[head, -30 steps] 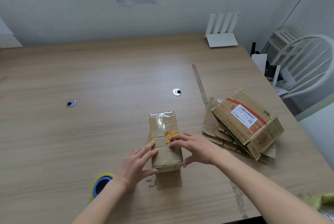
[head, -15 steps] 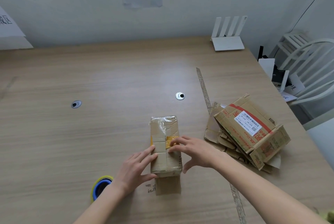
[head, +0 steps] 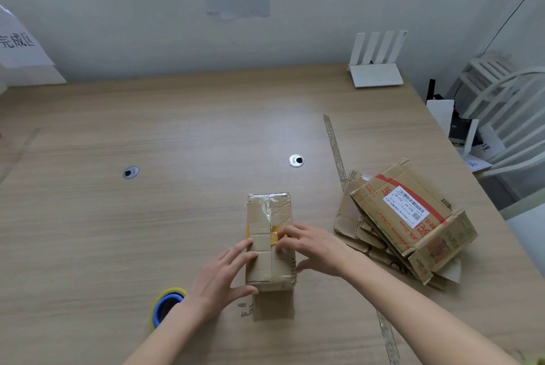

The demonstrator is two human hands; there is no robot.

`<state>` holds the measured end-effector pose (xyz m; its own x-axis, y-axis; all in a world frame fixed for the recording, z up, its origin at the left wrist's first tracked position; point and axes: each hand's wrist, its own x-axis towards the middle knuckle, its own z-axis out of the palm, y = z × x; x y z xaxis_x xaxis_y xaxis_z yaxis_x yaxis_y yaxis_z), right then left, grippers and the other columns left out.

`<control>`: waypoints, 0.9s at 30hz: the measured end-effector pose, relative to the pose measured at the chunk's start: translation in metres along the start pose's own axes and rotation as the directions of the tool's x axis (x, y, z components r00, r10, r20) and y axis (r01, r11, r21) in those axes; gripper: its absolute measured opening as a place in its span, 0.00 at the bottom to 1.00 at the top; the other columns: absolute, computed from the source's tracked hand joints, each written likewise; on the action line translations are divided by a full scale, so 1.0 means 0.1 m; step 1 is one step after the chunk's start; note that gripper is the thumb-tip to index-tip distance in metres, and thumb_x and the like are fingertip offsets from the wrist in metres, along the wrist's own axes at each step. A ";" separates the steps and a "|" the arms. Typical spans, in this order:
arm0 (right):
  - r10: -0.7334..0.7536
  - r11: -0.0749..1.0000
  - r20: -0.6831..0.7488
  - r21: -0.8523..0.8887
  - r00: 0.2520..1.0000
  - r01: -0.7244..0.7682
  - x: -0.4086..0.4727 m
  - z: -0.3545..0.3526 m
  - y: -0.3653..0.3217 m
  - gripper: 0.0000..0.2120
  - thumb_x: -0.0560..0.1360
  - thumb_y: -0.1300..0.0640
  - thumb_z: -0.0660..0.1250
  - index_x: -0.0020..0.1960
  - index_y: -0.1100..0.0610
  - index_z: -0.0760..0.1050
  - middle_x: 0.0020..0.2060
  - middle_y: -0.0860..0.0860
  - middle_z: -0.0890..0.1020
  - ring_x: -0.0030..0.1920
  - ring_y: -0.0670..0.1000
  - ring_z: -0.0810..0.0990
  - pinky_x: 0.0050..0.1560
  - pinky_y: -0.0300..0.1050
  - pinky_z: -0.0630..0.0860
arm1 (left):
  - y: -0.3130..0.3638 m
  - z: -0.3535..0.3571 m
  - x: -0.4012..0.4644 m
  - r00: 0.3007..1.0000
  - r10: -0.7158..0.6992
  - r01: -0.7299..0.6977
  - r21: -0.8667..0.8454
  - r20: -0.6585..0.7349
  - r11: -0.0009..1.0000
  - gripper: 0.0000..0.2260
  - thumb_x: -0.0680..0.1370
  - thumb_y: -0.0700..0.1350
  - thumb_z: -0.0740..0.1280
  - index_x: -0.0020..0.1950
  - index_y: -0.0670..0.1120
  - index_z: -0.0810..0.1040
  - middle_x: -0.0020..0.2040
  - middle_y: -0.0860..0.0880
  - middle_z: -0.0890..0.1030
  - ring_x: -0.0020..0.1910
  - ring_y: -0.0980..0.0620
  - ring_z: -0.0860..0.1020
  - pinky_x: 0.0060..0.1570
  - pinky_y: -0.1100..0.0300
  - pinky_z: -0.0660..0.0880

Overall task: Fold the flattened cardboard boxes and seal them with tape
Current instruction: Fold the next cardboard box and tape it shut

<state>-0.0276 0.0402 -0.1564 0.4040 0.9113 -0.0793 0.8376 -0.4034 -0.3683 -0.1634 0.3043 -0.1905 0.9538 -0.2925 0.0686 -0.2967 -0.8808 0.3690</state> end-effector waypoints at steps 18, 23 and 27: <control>0.755 -0.024 0.215 0.953 0.619 -0.301 0.26 -0.31 -0.37 0.16 0.81 0.44 0.66 0.63 0.51 0.73 0.59 0.50 0.80 0.56 0.47 0.81 0.54 0.48 0.81 | 0.53 -0.46 0.79 0.696 -0.685 0.579 -0.733 0.215 0.358 0.30 0.69 0.38 0.78 0.64 0.61 0.72 0.53 0.57 0.80 0.50 0.60 0.80 0.44 0.67 0.75; 0.746 0.018 0.188 0.953 0.639 -0.301 0.36 -1.22 -0.42 0.32 0.76 0.27 0.55 0.68 0.51 0.66 0.63 0.46 0.74 0.67 0.57 0.75 0.67 0.62 0.70 | 0.76 -1.27 1.10 0.699 -0.702 0.414 -0.879 0.141 0.236 0.32 0.68 0.63 0.75 0.67 0.53 0.71 0.62 0.54 0.78 0.56 0.60 0.77 0.46 0.64 0.74; 0.782 0.108 0.056 0.969 0.621 -0.223 0.37 -1.94 -0.53 0.32 0.75 0.25 0.54 0.67 0.48 0.65 0.60 0.47 0.75 0.61 0.55 0.77 0.60 0.63 0.73 | 0.99 -1.96 1.31 0.703 -0.704 0.302 -0.939 0.103 0.165 0.36 0.72 0.74 0.55 0.66 0.47 0.73 0.61 0.52 0.78 0.59 0.52 0.76 0.61 0.50 0.69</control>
<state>0.0145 0.0795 0.0402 0.8851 0.2552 -0.3893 -0.3562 -0.1668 -0.9194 -0.0582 0.2513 0.0367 0.8741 0.3764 -0.3069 0.2842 0.1159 0.9517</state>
